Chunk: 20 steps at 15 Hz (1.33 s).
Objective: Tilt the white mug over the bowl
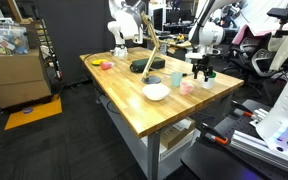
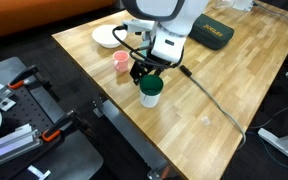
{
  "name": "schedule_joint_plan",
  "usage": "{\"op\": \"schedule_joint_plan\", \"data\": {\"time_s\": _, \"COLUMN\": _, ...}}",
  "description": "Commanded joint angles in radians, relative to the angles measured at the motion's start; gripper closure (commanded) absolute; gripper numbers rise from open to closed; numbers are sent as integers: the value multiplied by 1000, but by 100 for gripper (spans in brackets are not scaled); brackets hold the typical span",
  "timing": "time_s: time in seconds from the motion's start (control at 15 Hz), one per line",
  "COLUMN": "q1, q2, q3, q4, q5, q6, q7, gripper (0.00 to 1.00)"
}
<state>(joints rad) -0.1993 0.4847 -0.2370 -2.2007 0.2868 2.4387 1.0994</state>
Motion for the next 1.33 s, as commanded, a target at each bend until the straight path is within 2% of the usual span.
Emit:
{"op": "schedule_joint_plan", "data": {"time_s": 0.0, "q1": 0, "q2": 41, "q3": -12, "q4": 49, "q5": 13, "q6": -32, "q7": 20, "gripper": 8}}
{"op": "schedule_joint_plan", "data": {"time_s": 0.07, "q1": 1, "q2": 48, "q3": -13, "q4": 56, "q5": 12, "q6": -33, "q7": 24, "gripper": 11}}
{"op": "schedule_joint_plan", "data": {"time_s": 0.2, "q1": 4, "q2": 54, "q3": -11, "q4": 65, "q5": 11, "q6": -34, "q7": 29, "gripper": 35}}
{"op": "schedule_joint_plan", "data": {"time_s": 0.8, "q1": 15, "q2": 51, "q3": -7, "q4": 61, "q5": 13, "q6": -30, "q7": 37, "gripper": 97}}
{"op": "schedule_joint_plan", "data": {"time_s": 1.0, "q1": 16, "q2": 43, "q3": -7, "q4": 50, "q5": 13, "q6": -22, "q7": 34, "gripper": 100}}
{"op": "schedule_joint_plan", "data": {"time_s": 1.27, "q1": 17, "q2": 30, "q3": -6, "q4": 34, "q5": 17, "q6": -14, "q7": 31, "gripper": 98}}
